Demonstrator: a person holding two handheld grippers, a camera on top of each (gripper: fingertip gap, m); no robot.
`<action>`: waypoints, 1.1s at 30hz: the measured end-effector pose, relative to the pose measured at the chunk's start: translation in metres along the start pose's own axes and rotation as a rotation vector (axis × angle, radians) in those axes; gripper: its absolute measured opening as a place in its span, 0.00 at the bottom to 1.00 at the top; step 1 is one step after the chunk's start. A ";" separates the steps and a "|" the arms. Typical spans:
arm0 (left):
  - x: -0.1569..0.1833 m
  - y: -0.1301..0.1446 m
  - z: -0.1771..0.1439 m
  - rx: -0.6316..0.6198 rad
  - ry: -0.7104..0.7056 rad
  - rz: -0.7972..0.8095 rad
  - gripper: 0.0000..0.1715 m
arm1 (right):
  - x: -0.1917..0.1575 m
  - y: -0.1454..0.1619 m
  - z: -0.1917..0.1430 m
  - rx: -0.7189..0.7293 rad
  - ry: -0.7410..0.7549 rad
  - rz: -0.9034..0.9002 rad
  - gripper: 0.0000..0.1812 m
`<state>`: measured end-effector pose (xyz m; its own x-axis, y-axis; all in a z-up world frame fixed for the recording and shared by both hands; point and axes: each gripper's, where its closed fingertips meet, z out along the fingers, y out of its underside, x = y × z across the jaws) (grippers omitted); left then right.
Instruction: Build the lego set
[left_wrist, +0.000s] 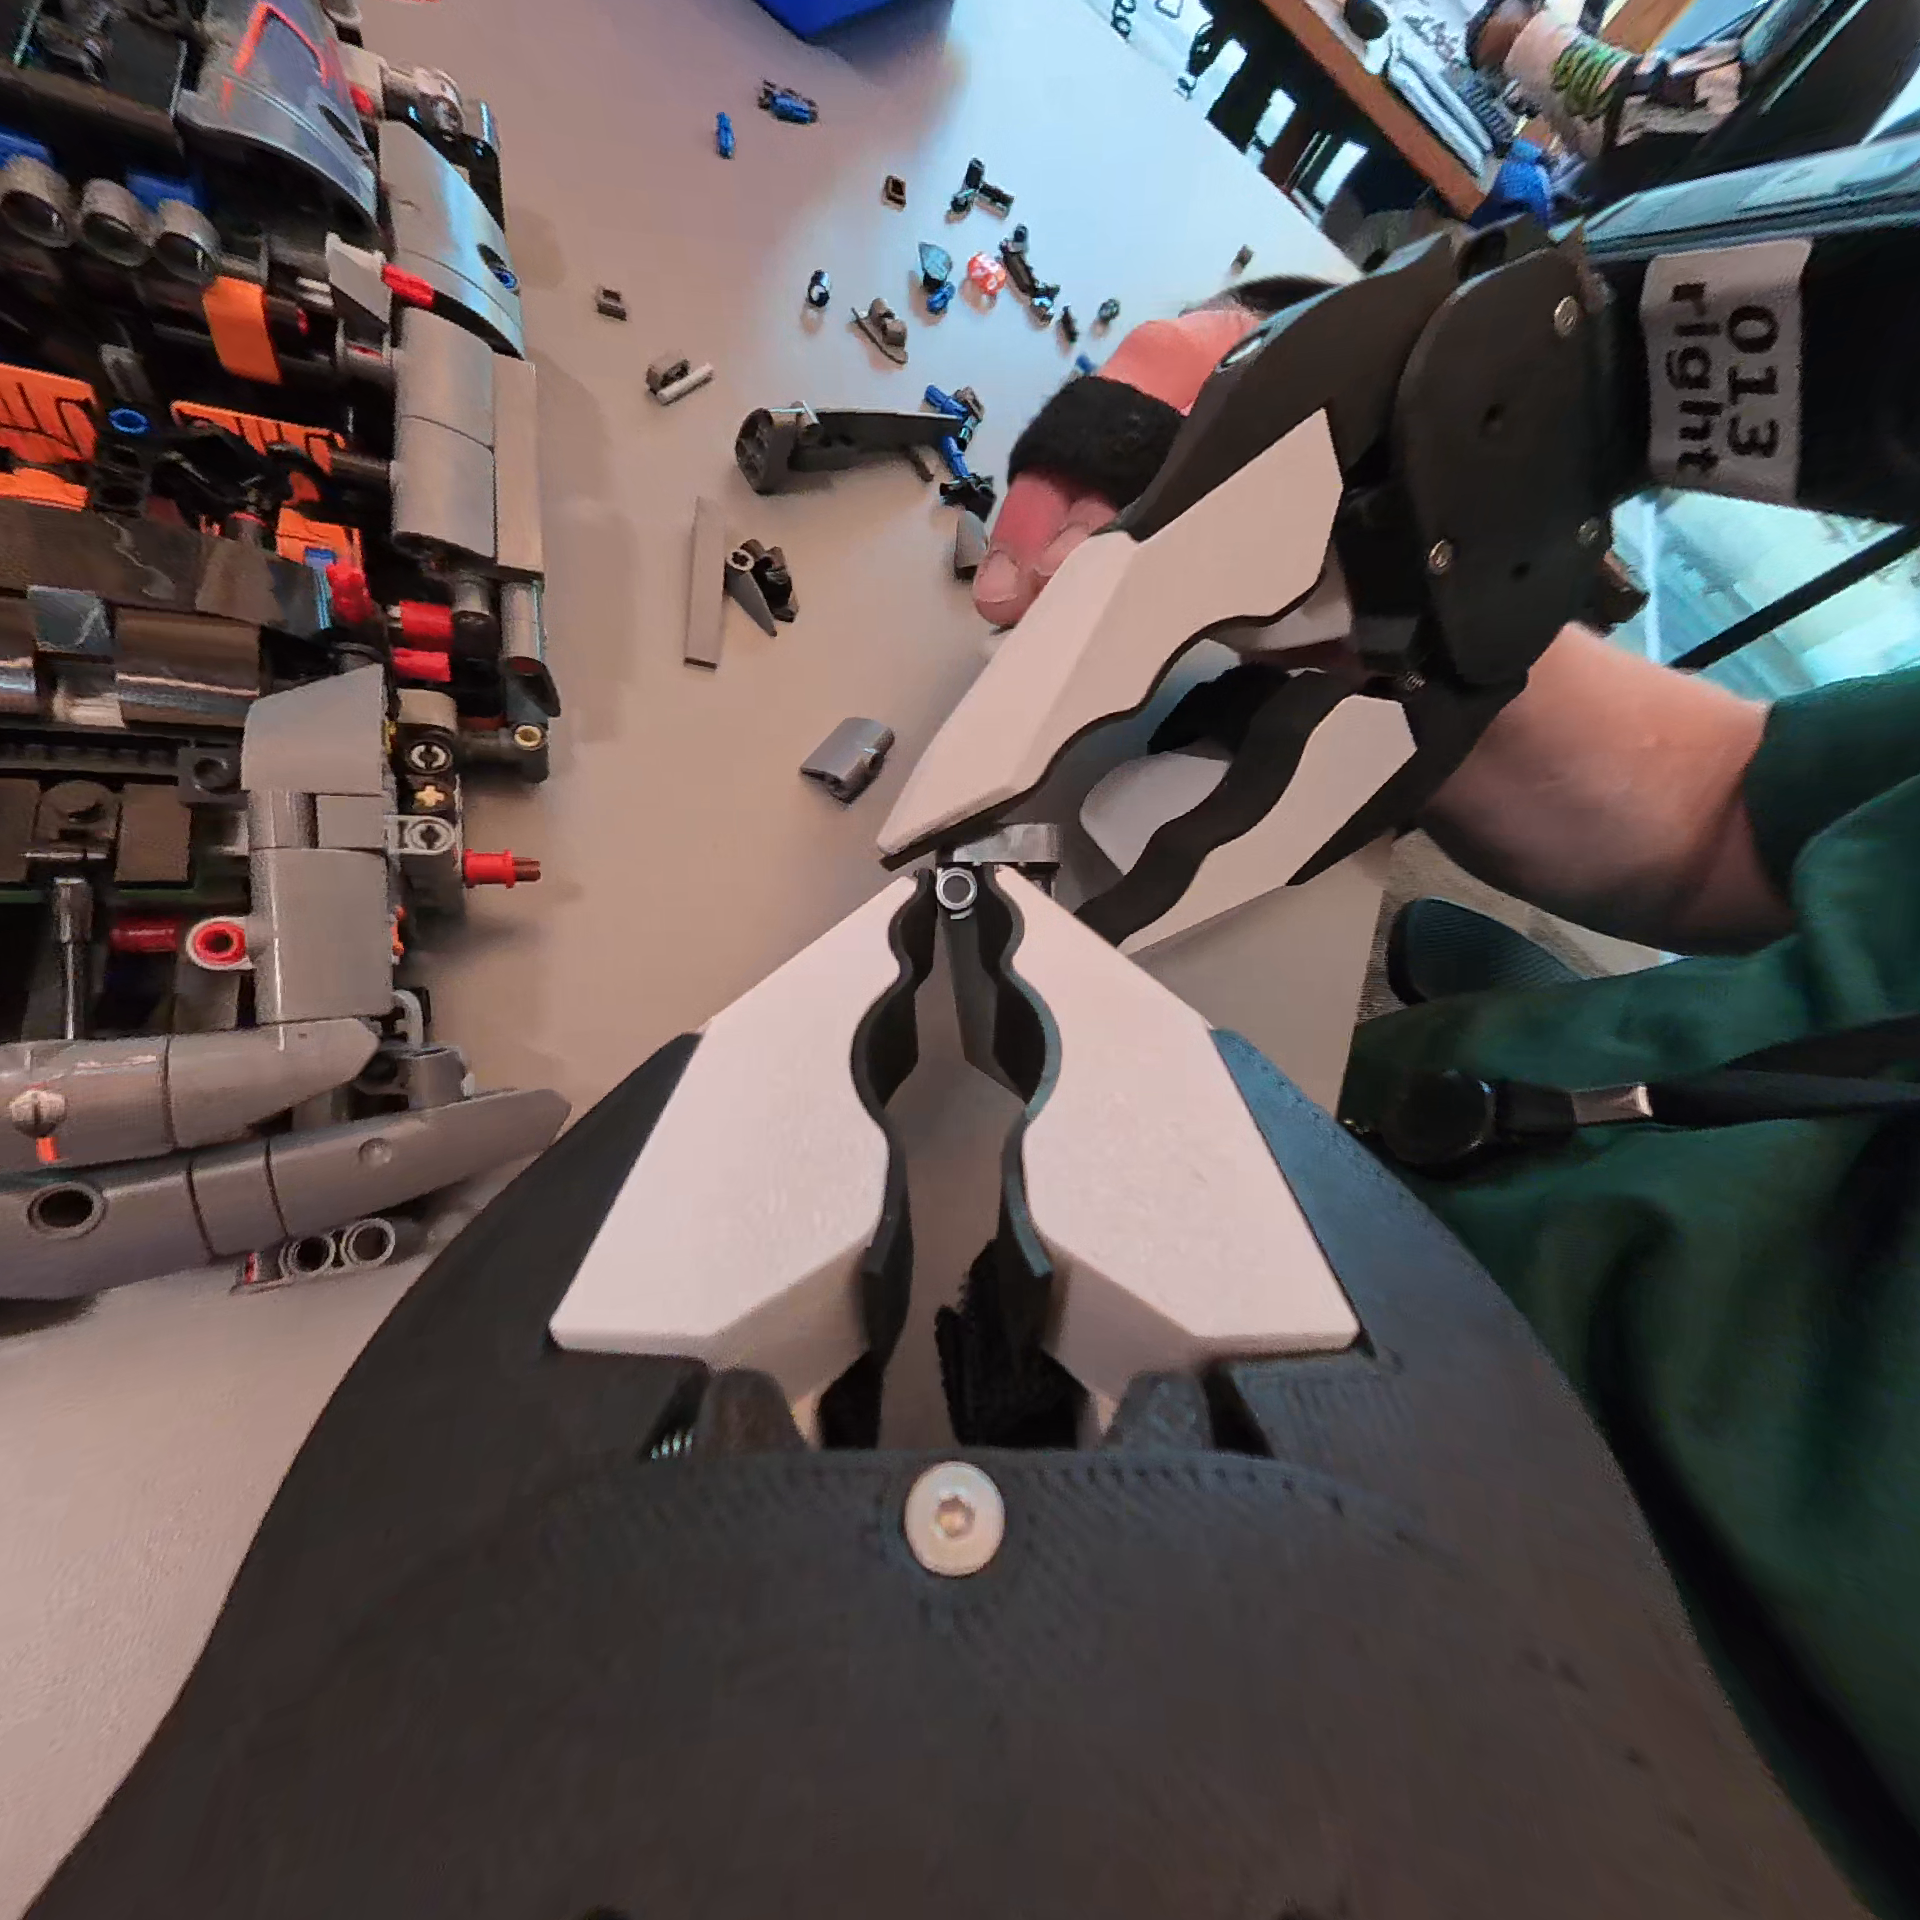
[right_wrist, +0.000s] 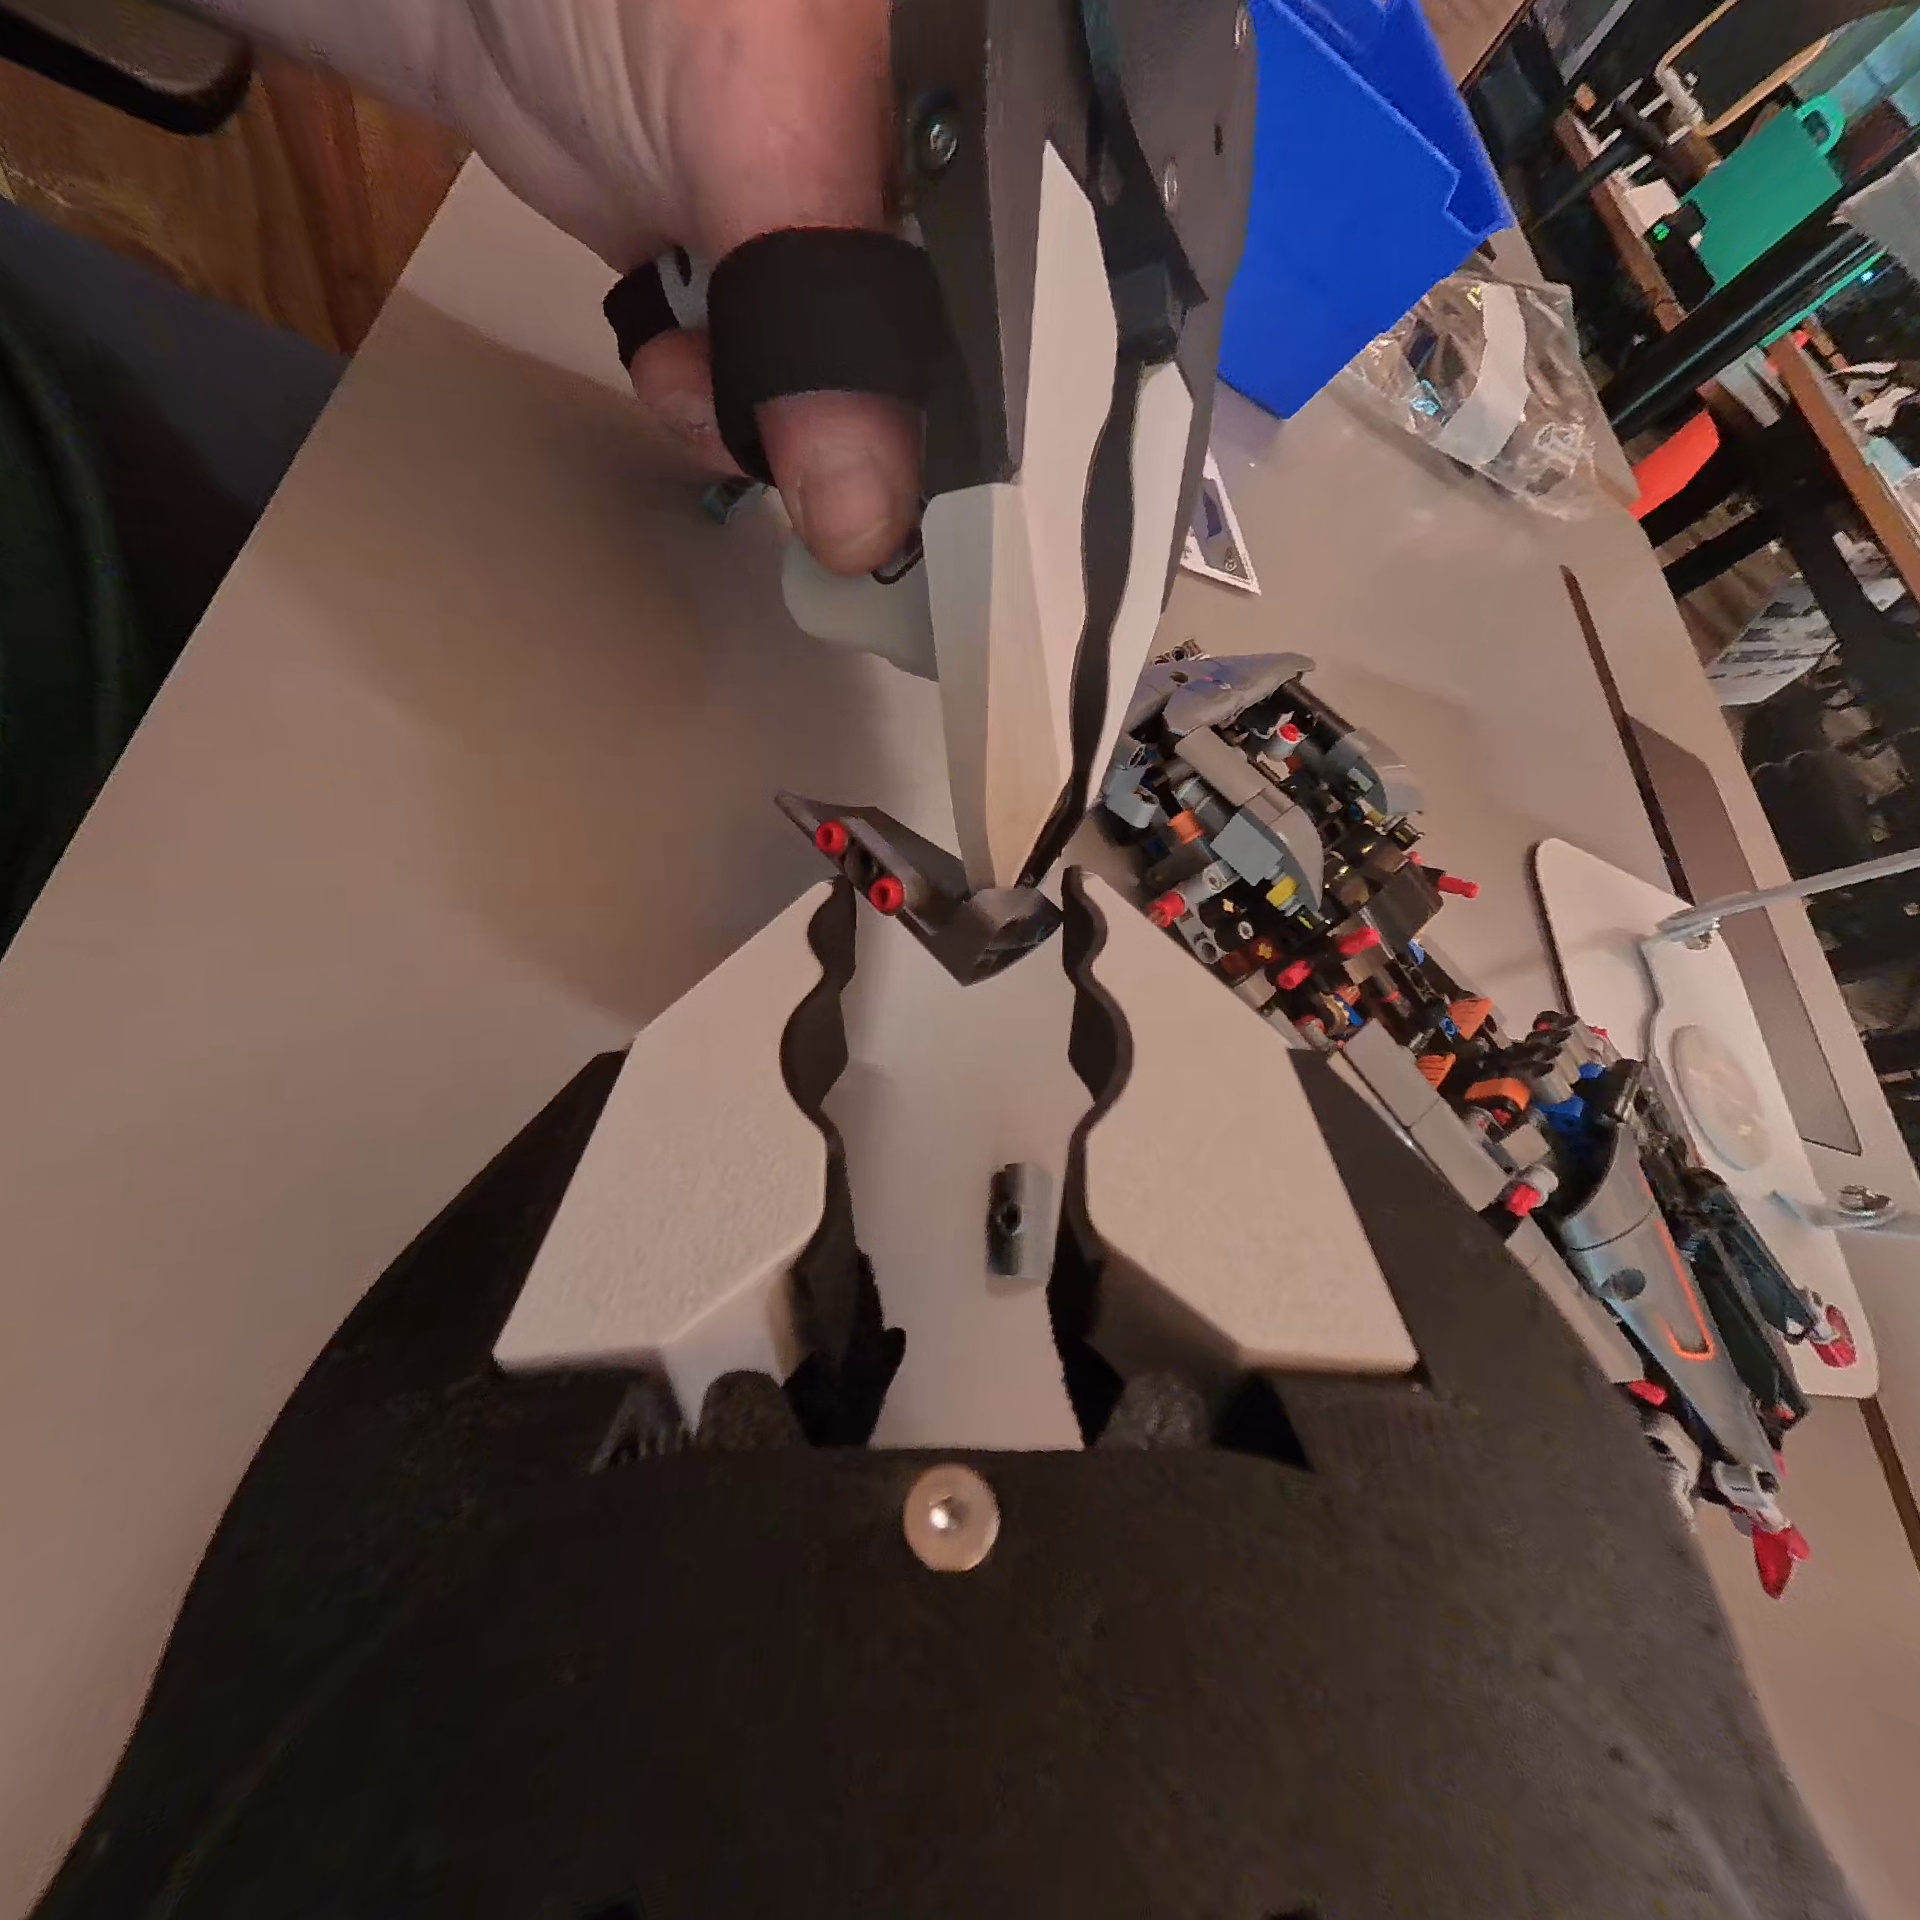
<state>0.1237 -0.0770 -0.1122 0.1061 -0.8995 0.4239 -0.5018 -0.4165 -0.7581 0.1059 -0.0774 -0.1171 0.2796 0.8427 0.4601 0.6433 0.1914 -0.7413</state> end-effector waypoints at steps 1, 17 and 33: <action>0.001 -0.001 0.000 0.001 0.014 -0.008 0.03 | 0.001 -0.001 -0.001 0.004 0.003 -0.002 0.21; -0.012 -0.019 0.022 0.009 -0.042 -0.011 0.07 | 0.026 0.020 -0.013 -0.023 0.075 0.125 0.18; -0.003 -0.028 0.011 0.041 -0.075 0.217 0.12 | 0.035 0.028 -0.023 0.003 0.067 0.227 0.09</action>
<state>0.1473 -0.0637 -0.0978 0.0640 -0.9752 0.2118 -0.4848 -0.2159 -0.8475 0.1501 -0.0541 -0.1111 0.4639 0.8287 0.3130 0.5565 0.0022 -0.8308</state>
